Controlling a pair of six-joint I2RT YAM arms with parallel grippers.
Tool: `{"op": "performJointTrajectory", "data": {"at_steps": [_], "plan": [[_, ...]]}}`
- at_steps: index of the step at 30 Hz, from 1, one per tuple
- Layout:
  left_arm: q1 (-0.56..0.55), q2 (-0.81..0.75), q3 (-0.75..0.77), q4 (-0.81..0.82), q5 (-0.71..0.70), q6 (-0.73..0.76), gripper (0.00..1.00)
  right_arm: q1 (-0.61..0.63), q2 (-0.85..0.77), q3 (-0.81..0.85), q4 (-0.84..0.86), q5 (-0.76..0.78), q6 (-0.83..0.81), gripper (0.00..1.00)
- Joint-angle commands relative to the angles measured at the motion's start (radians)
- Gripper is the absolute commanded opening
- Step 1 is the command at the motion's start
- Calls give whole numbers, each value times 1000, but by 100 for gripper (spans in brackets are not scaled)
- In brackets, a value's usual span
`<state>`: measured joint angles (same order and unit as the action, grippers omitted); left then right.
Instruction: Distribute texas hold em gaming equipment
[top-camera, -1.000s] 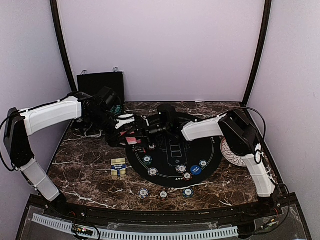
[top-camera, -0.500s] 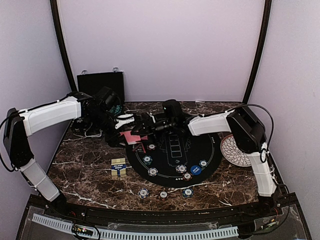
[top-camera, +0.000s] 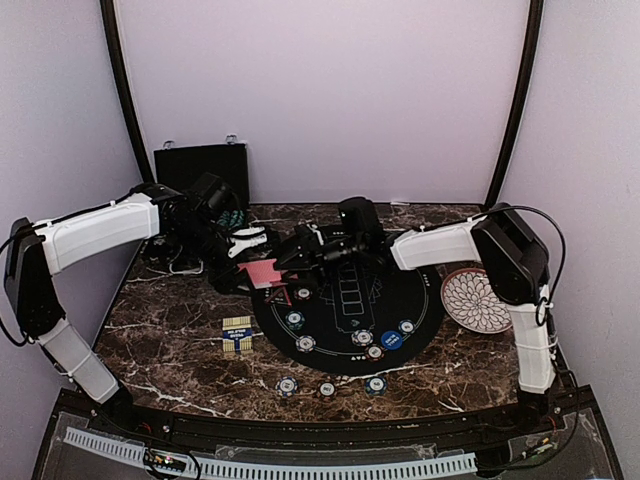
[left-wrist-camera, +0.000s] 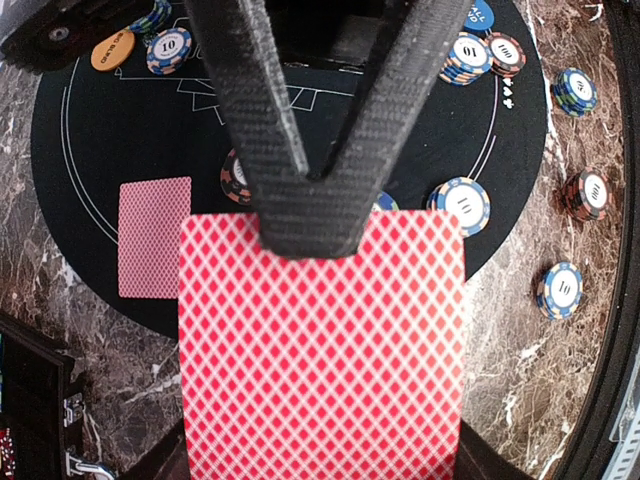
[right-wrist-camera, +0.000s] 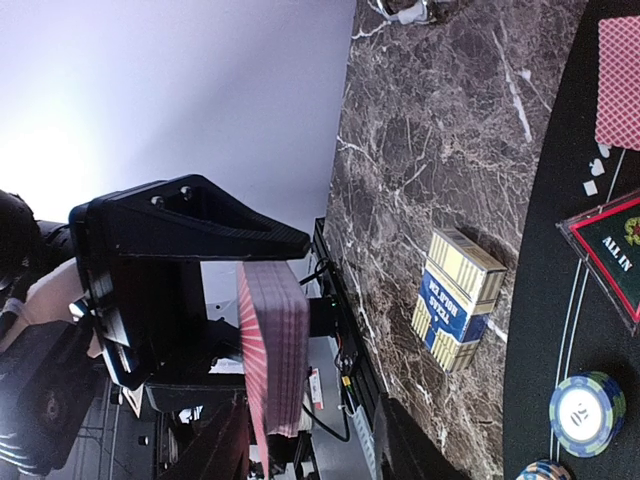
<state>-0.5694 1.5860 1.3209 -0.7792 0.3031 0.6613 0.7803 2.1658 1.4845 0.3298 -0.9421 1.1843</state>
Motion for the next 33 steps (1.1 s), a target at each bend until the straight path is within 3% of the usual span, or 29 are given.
{"op": "performJointTrajectory", "data": {"at_steps": [1,4,17,33], "plan": [[5,-48,-11,2,11,6,8,-7,-57,-42,143,-19,87,40],[5,-46,-9,-1,10,7,8,-6,-59,-74,242,-27,149,35],[6,-42,-2,-7,9,4,7,18,-42,-40,210,-48,133,30],[6,-32,0,-14,-4,8,7,16,-38,-25,204,-69,141,4]]}}
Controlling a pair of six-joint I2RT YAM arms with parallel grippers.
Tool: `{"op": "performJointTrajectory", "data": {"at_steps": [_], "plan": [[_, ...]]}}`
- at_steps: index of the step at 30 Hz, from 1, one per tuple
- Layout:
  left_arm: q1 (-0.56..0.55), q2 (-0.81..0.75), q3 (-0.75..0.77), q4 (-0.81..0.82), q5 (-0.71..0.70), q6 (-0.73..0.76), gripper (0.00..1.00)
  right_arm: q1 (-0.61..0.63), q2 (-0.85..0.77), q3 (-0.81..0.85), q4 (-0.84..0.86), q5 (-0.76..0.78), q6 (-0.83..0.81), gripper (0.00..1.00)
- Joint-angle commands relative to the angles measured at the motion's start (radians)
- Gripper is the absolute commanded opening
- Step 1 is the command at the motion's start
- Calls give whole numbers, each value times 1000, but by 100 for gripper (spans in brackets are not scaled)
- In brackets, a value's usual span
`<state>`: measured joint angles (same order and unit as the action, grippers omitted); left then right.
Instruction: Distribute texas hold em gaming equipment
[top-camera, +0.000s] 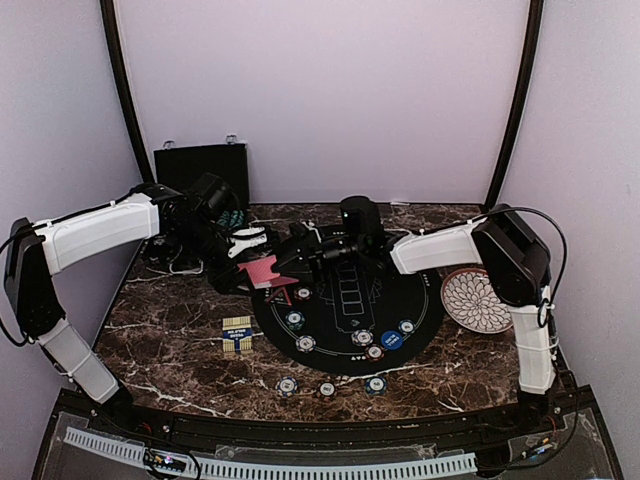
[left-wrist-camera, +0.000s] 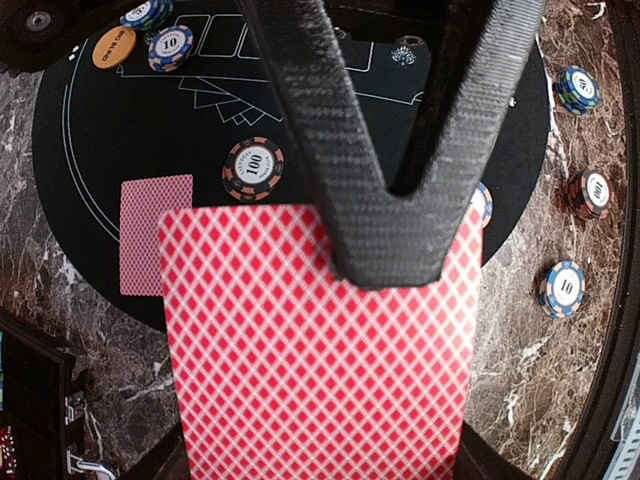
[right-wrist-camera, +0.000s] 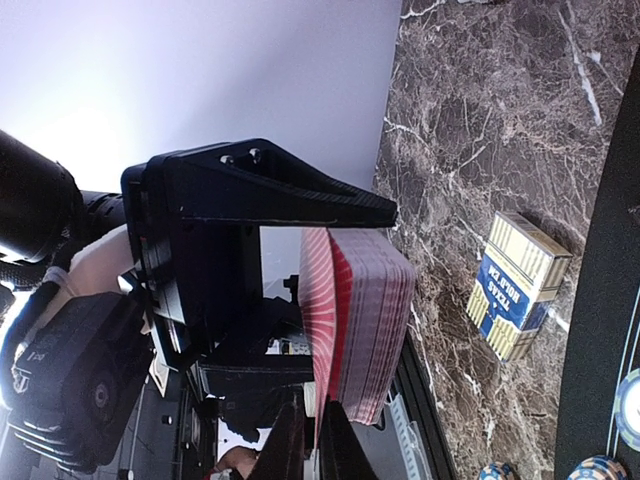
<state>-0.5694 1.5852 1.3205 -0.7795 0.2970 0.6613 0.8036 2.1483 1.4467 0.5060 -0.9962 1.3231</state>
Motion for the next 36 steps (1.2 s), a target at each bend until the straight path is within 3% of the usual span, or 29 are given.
{"op": "performJointTrajectory", "data": {"at_steps": [1,13,16,23,36], "plan": [[7,-31,0,-14,2,8,7,-13,-24,6,35,-15,7,2],[10,-26,12,-27,-8,8,6,-107,-85,-54,61,-19,14,0],[15,-23,14,-29,-9,7,6,-162,-112,-60,-21,-8,-59,0],[23,-18,19,-46,-4,8,6,-313,-129,18,-447,130,-391,0],[25,-11,37,-56,5,6,6,-448,51,220,-617,226,-514,0]]}}
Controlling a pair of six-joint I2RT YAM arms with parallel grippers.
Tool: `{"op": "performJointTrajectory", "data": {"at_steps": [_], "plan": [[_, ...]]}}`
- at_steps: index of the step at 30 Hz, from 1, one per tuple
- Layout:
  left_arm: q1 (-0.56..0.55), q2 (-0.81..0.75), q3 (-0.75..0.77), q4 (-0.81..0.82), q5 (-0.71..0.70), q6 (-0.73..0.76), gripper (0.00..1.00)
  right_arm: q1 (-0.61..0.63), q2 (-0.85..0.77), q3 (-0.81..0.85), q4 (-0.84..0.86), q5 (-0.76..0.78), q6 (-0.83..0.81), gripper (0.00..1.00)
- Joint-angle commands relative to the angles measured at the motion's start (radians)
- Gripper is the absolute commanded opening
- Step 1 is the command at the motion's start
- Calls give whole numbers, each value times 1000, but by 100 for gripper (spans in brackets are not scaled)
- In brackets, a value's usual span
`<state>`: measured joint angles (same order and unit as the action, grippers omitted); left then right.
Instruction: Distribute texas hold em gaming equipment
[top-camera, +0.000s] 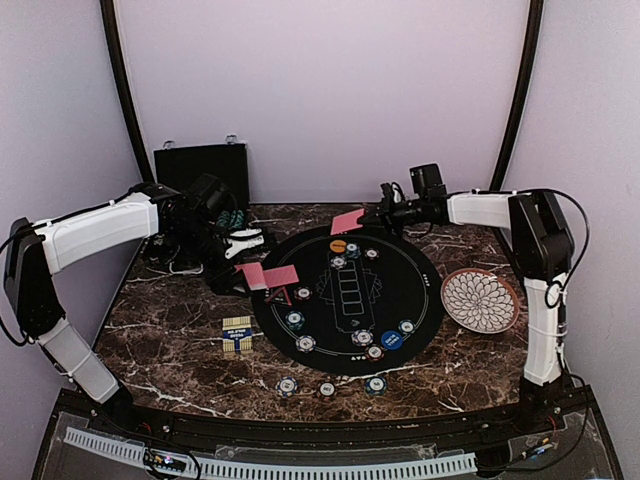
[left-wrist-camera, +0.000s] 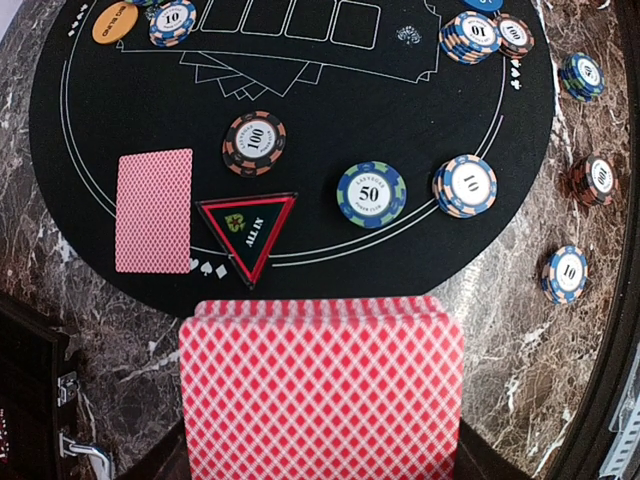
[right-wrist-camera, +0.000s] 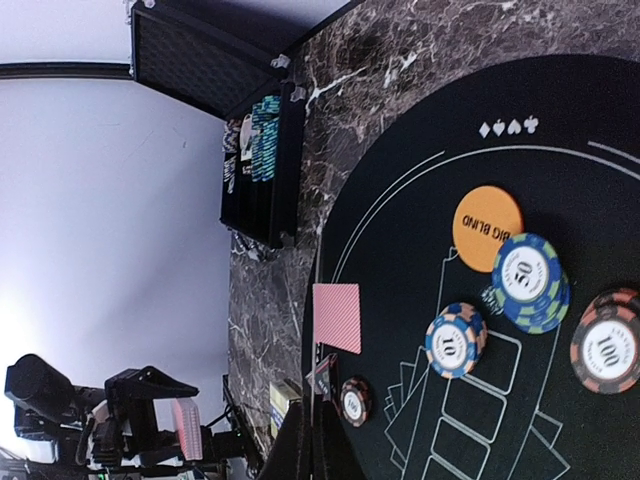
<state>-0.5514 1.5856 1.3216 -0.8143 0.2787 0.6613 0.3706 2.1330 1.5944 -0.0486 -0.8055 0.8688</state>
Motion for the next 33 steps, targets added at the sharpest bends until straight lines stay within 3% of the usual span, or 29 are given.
{"op": "performJointTrajectory", "data": {"at_steps": [1,23,33], "plan": [[7,-10,37,-23,25,5,6,-20,81,89,-67,38,-62,0],[6,-18,33,-32,19,15,4,-26,396,480,-178,54,-44,1],[6,-33,24,-39,23,20,3,-30,384,549,-350,144,-150,35]]}}
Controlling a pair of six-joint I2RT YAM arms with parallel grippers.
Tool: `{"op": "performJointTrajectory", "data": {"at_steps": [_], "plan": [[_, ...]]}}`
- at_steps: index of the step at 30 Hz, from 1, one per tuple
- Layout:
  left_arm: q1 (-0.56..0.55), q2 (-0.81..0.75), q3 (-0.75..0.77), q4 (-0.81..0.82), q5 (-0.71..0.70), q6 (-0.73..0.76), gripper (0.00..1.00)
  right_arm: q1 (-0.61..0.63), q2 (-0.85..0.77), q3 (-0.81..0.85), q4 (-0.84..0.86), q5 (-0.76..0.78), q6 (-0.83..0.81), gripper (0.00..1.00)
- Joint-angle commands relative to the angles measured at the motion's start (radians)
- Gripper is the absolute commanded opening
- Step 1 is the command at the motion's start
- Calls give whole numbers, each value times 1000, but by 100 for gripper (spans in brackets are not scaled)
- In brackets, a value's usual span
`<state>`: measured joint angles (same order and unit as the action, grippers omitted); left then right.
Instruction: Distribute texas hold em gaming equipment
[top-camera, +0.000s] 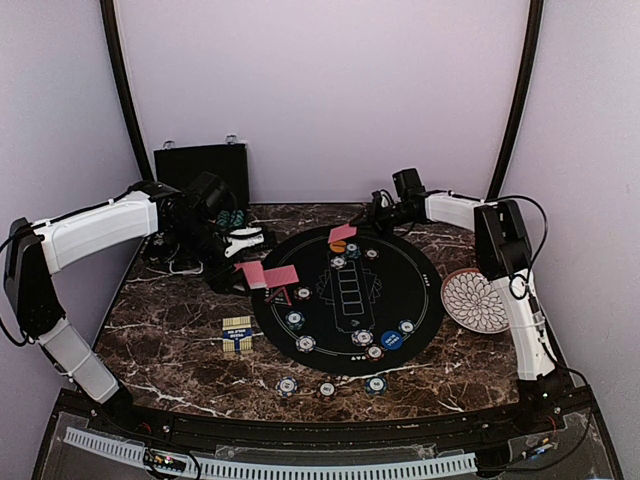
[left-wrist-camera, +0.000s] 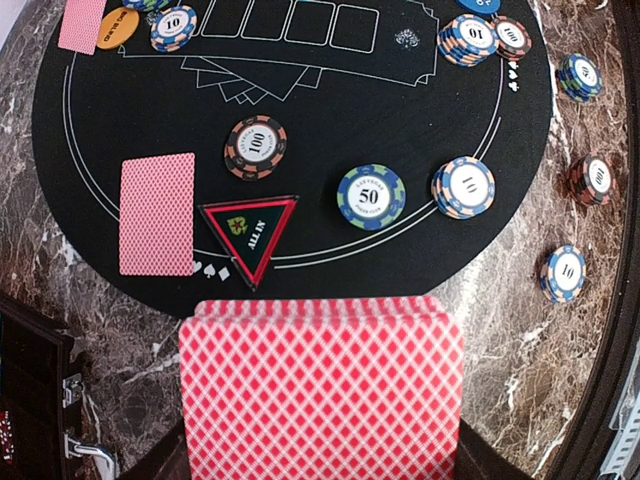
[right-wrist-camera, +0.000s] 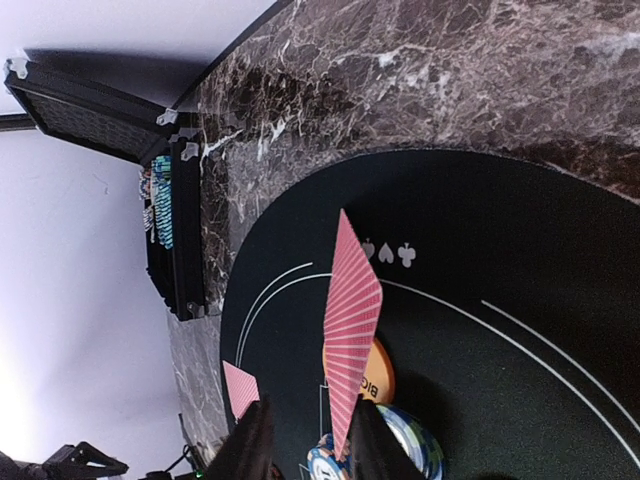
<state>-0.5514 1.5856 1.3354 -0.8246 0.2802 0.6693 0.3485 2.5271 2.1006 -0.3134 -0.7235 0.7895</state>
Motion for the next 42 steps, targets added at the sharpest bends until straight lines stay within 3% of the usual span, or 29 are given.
{"op": "performJointTrajectory", "data": {"at_steps": [1,6,14,16,20,28,42], "plan": [[6,-33,11,-29,22,12,3,-7,-24,40,-98,82,-83,38],[5,-37,11,-32,24,12,3,-13,-98,26,-153,172,-130,49],[5,-43,11,-28,22,11,2,7,-257,-87,-146,219,-203,86],[6,-44,11,-28,19,14,2,34,-317,-134,-134,204,-212,91],[5,-43,13,-21,19,15,2,111,-419,-310,-37,79,-173,91],[5,-35,25,-18,30,5,1,280,-570,-636,343,-73,57,89],[5,-25,42,-24,34,-2,1,458,-435,-583,533,-151,215,85]]}}
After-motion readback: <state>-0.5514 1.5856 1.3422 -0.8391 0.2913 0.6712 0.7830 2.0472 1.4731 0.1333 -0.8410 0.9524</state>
